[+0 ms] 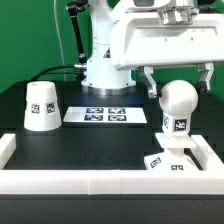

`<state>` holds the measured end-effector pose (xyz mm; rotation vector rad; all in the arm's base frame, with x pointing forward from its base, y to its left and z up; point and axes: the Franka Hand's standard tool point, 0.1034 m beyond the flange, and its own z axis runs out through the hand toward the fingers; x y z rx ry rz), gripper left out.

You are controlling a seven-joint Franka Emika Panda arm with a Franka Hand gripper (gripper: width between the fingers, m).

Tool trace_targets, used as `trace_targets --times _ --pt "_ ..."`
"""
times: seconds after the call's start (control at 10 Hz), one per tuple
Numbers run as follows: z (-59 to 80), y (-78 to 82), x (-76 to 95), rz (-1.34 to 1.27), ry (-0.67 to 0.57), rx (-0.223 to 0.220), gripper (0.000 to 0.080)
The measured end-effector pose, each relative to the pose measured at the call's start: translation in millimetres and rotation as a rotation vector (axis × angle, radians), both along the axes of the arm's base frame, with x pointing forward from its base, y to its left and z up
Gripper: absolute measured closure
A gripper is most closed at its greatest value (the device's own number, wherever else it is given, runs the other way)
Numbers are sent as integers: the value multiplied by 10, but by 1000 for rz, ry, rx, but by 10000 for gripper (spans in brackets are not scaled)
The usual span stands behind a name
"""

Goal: Assemble lamp

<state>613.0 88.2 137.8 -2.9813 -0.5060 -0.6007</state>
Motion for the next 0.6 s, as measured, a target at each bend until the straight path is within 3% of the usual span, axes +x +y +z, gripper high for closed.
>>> trace_targets --times 0.2,0.3,0.6 --pt "-44 0 -35 1 32 1 101" --pt "-117 18 -96 4 123 7 101" --pt "-133 39 -113 29 316 -6 101"
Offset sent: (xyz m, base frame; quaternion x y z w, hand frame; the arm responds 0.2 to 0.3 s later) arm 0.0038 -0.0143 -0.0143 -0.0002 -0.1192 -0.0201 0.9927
